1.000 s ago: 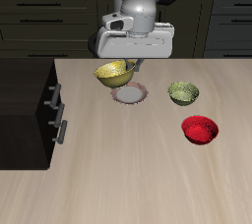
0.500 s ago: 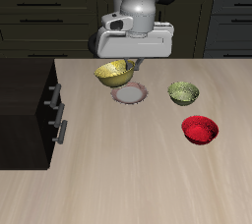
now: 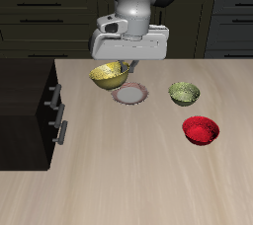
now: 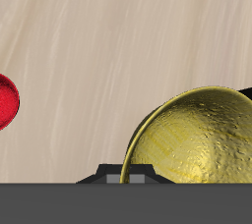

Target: Place the yellow bowl on top of the wooden cabinet

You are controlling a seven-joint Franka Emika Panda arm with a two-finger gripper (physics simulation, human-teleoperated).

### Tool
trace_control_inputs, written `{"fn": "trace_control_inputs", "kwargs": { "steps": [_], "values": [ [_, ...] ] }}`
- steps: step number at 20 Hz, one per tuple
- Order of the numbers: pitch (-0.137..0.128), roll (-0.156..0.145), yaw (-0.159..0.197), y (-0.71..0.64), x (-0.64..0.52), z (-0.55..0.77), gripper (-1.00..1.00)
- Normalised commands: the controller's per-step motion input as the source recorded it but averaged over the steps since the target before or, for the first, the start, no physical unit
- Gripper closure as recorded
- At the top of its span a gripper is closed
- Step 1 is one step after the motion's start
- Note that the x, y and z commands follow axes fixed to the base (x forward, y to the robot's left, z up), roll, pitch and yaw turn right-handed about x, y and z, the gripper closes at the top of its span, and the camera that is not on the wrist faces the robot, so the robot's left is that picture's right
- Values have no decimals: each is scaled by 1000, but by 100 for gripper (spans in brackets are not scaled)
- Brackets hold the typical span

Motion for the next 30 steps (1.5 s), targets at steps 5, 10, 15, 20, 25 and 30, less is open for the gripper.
{"fn": "trace_control_inputs", "kwargs": {
  "steps": [5, 10, 15, 20, 25, 30],
  "values": [
    [-12, -36, 2, -202, -37, 44, 100],
    [-12, -33, 13, -259, 2, 100, 100],
    [1, -25, -4, -218, -40, 39, 100],
    [5, -34, 14, -248, -6, -14, 100],
    [-12, -31, 7, -201, -14, 83, 100],
    [-30, -28, 18, -250, -100, 231, 100]
  ]
}}
